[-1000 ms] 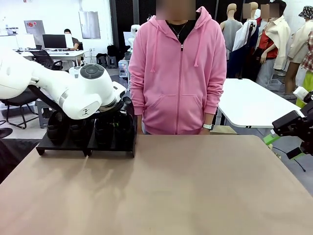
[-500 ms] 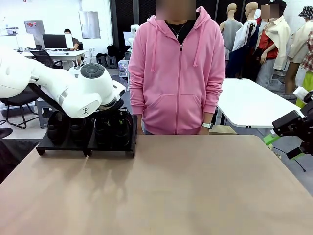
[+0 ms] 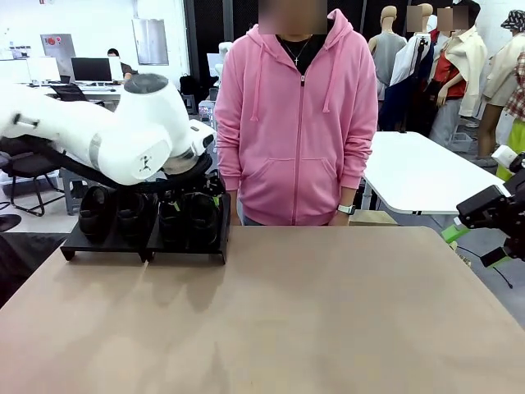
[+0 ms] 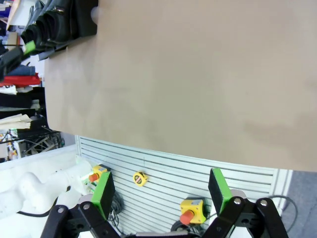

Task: Organize the shoes by placing them on the stand.
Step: Place the Shoe from the middle of the table onto the Shoes Stand.

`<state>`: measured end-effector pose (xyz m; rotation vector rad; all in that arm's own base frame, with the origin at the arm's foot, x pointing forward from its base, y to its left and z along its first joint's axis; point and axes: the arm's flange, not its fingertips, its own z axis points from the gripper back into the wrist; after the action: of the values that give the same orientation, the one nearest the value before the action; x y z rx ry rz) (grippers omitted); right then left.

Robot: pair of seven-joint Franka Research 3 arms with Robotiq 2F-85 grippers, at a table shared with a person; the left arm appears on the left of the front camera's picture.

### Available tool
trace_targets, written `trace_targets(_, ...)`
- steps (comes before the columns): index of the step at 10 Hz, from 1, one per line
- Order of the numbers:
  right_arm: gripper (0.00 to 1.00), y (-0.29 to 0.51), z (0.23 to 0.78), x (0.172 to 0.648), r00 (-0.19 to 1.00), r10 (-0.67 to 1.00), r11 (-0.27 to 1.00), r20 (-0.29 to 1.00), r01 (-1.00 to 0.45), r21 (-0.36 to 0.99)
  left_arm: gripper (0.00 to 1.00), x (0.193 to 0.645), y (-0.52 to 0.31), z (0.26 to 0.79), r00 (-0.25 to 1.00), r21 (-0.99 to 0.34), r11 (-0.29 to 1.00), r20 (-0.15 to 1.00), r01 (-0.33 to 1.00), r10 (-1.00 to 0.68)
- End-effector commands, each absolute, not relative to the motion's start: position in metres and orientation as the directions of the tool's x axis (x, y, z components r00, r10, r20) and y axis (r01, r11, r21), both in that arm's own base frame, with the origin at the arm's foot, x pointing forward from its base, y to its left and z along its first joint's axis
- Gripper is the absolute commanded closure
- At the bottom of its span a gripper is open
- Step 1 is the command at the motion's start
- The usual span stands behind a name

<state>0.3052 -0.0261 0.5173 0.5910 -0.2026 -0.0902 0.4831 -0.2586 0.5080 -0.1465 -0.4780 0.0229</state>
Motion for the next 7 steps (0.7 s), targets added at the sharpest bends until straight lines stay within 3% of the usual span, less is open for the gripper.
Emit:
trace_targets(1, 0.00, -0.028, 0.519, 0.307, 0.976, -0.126, 0.813, 0.177, 0.000, 0.582, 0.00, 0.416, -0.213, 0.544, 0.944, -0.228, 0.965, 0.327, 0.129, -0.049)
trace_targets(4, 0.00, -0.028, 0.519, 0.307, 0.976, -0.126, 0.813, 0.177, 0.000, 0.582, 0.00, 0.339, -0.148, 0.551, 0.955, -0.444, 0.854, 0.230, 0.272, -0.185)
trace_targets(7, 0.00, -0.028, 0.519, 0.307, 0.976, -0.126, 0.813, 0.177, 0.000, 0.582, 0.00, 0.297, -0.029, 0.511, 0.948, -0.720, 0.694, 0.220, -0.001, 0.229)
